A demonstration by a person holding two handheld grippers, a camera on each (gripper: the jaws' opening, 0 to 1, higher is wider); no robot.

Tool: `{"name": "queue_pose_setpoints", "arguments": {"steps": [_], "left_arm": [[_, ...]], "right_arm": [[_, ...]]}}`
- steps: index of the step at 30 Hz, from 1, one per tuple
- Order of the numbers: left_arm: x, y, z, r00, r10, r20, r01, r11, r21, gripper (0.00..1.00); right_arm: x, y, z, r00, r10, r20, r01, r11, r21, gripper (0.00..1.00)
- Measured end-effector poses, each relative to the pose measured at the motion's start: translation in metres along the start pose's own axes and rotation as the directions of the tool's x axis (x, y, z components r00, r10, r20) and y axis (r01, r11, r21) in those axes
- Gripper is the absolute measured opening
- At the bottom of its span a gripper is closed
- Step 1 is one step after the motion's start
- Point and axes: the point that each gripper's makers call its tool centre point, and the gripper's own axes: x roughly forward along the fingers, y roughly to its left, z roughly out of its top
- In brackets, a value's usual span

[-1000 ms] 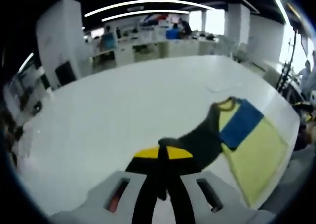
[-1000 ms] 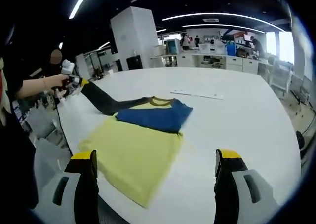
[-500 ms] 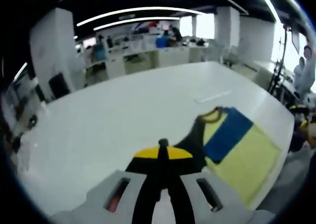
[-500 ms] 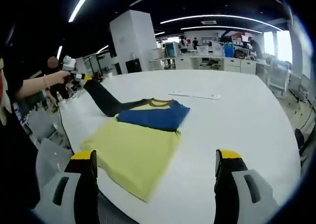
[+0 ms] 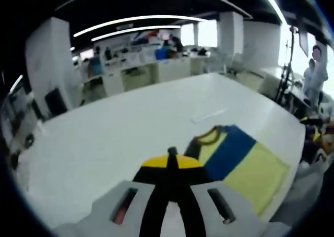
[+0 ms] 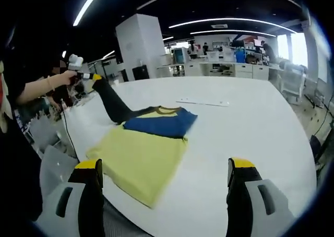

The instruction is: Fold the garment on the visible template until the final outline fits inside the template.

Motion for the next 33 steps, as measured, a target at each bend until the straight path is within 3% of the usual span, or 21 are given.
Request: {"name": "queue_pose_setpoints", "arguments": {"steps": [19, 25, 33], "left_arm": [[0.024, -0.100, 0.046, 0.988, -0.146, 0.056, 0.143, 0.988, 0.059, 0.00], [0.041, -0.132, 0.050, 0.978, -0.201, 0.050, 0.197, 0.978, 0.070, 0.00], [0.062, -0.162, 0.044, 0.967, -0.254, 0.023, 0.252, 0.965, 0.067, 0.00]], "right_arm": [[-0.002, 0.001, 0.004, 0.999, 0.043, 0.007, -0.042, 0.999, -0.033, 1.00], [-0.008, -0.005, 0.000, 0.999, 0.037, 0.005, -0.037, 0.999, -0.025, 1.00], [-0.013, -0.016, -0.006, 1.000, 0.023, 0.006, -0.023, 1.000, -0.015, 1.00]]}}
